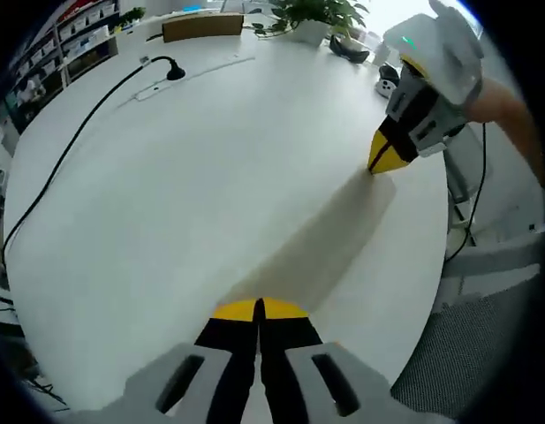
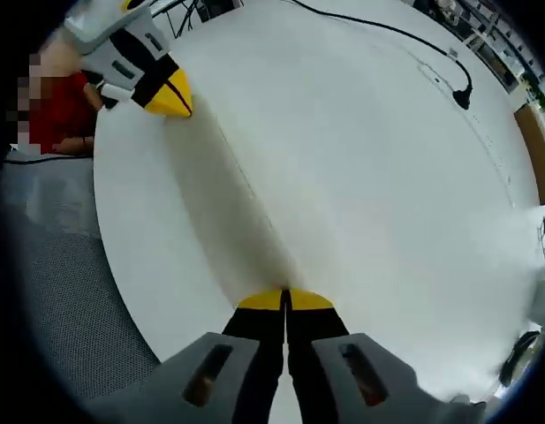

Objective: Arrange the utensils inside the cutlery case until each visible utensil rests in its matching compartment.

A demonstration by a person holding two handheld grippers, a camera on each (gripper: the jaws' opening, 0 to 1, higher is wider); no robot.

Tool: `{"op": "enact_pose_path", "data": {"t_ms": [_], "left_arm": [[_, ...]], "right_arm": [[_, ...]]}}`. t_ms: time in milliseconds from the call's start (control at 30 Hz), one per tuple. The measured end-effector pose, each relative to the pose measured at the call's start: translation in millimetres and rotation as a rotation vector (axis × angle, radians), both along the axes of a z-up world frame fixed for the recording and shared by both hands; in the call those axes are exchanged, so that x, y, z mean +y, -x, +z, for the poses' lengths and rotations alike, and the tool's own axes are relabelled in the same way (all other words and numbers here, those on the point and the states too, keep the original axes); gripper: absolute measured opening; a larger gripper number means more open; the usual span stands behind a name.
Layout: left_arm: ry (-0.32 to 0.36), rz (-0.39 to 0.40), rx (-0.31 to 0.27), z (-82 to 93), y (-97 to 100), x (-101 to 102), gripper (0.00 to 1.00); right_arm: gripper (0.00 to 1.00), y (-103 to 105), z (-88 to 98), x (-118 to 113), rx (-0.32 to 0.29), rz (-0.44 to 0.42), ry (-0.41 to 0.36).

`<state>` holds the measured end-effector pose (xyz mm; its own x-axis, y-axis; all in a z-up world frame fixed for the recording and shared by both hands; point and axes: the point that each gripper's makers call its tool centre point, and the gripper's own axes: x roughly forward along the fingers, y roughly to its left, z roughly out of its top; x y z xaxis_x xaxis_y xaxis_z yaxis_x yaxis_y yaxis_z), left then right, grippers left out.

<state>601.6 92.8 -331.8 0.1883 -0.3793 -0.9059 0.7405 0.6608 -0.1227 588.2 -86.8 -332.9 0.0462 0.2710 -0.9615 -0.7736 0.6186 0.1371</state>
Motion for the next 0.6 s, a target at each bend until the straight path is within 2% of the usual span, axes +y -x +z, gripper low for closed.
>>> {"op": "enact_pose_path", "data": {"t_ms": [33, 67, 100, 133, 267, 367, 400, 467, 500, 533, 567, 600], "left_arm": [[-0.006, -0.003, -0.007, 0.0, 0.4, -1, 0.00], [-0.009, 0.000, -0.008, -0.1, 0.4, -1, 0.00], [-0.014, 0.001, -0.011, -0.1, 0.6, -1, 0.00], [-0.021, -0.003, -0.016, -0.1, 0.4, -1, 0.00], [-0.007, 0.011, -0.018, 0.1, -0.3, 2, 0.00], [-0.006, -0.004, -0.028, -0.5, 0.3, 1, 0.00], [-0.021, -0.050, -0.050, -0.3, -0.2, 1, 0.00], [-0.011, -0.015, -0.036, -0.8, -0.8, 1, 0.00], [0.000, 0.002, -0.024, -0.9, -1.1, 2, 0.00], [0.014, 0.009, -0.013, -0.7, -2.5, 2, 0.00], [0.028, 0.024, -0.004, -0.7, -2.5, 3, 0.00], [0.031, 0.023, -0.006, -0.7, -3.1, 2, 0.00]], "right_arm": [[0.00, 12, 1.2, -9, 0.037, 0.006, 0.050], [0.00, 20, 1.4, -7, 0.032, 0.025, 0.066], [0.00, 21, 3.1, -3, -0.005, 0.083, 0.058], [0.00, 31, 2.4, -1, 0.020, 0.070, 0.066], [0.00, 29, -6.4, -3, 0.015, 0.091, 0.113], [0.00, 31, -5.7, -4, 0.024, 0.106, 0.139], [0.00, 27, -6.2, -3, 0.008, 0.117, 0.123], [0.00, 29, -6.0, -4, 0.030, 0.019, 0.072], [0.00, 28, -5.1, -4, 0.022, 0.035, 0.053], [0.00, 25, -4.7, -3, -0.006, 0.091, 0.024], [0.00, 30, -3.4, -6, 0.033, 0.079, 0.028], [0.00, 29, -3.4, -4, 0.039, 0.076, 0.017]]}}
